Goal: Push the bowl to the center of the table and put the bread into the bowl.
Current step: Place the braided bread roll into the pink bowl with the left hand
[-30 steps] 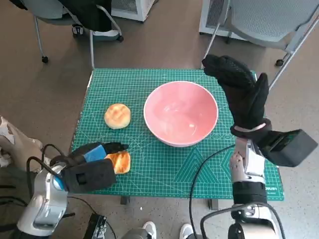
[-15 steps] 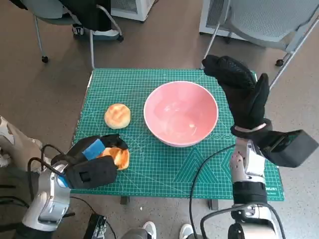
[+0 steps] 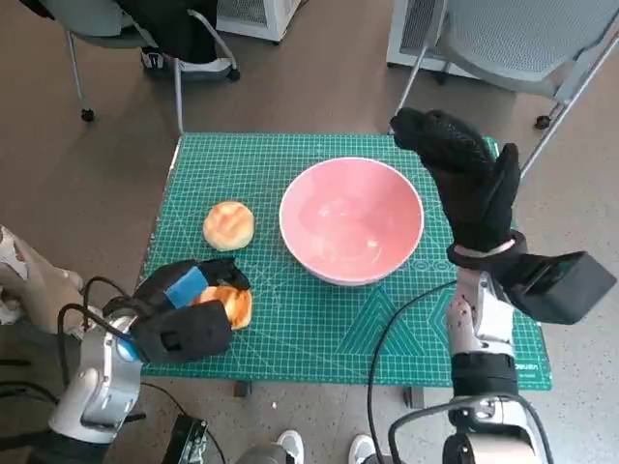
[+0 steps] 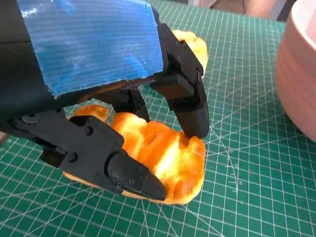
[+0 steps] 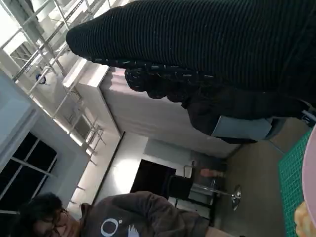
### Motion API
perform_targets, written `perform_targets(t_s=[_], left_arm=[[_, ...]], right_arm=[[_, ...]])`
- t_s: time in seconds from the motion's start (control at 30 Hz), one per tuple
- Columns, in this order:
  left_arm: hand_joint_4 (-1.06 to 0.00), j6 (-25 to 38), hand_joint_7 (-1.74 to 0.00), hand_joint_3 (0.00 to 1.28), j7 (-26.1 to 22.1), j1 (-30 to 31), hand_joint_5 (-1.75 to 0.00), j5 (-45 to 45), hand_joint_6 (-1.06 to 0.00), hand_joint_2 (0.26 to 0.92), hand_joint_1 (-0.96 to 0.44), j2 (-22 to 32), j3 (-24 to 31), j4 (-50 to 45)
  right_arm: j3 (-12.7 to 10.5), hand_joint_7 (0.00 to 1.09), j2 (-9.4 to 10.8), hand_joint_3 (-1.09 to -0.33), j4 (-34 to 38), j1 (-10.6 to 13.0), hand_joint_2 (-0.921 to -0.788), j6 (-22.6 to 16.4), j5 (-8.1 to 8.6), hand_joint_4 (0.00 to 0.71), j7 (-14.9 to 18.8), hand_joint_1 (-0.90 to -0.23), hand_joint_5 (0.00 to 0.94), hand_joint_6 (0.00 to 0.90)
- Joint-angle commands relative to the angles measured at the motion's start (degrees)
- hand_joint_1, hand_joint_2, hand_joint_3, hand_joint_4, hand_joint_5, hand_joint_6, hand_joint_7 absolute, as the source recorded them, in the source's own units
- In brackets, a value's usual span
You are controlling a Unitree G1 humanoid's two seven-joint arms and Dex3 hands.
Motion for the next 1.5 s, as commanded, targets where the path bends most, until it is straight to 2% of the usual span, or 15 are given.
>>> perform_targets(t_s=[0.03, 0.97, 1.2, 1.5], left_arm=[[-0.79, -0.9, -0.91, 0.03, 0.4, 0.9, -1.15, 0.3, -0.77, 0.886, 0.00, -0.6, -0.7, 1.1], [-0.78, 0.7, -0.91, 0.03, -3.2, 0.5, -1.17, -0.8, -0.77, 0.891, 0.00, 0.4, 1.1, -3.4], [-0.78, 1.1, -0.88, 0.03, -4.1, 0.6, -1.20, -0.9, -0.77, 0.893, 0.00, 0.6, 2.2, -7.9], [-0.83, 1.5, -0.98, 0.03, -5.8, 0.3, -1.09, -1.4, -0.73, 0.886, 0.00, 1.2, 4.4, -14.6]], right_arm=[[-0.3, 0.35, 0.0, -0.790, 0.8, 0.6, -0.921, 0.4, 0.73, 0.190, 0.6, -0.670, 0.000, 0.111], [-0.5, 0.39, 0.1, -0.789, 2.0, -0.2, -0.921, 0.1, 0.39, 0.192, 0.7, -0.671, 0.001, 0.093], [-0.6, 0.40, 0.1, -0.789, 2.0, -0.2, -0.921, 0.1, 0.29, 0.192, 0.6, -0.671, 0.001, 0.090], [-0.7, 0.40, 0.1, -0.790, 2.2, -0.4, -0.921, 0.1, 0.24, 0.192, 0.6, -0.672, 0.001, 0.085]])
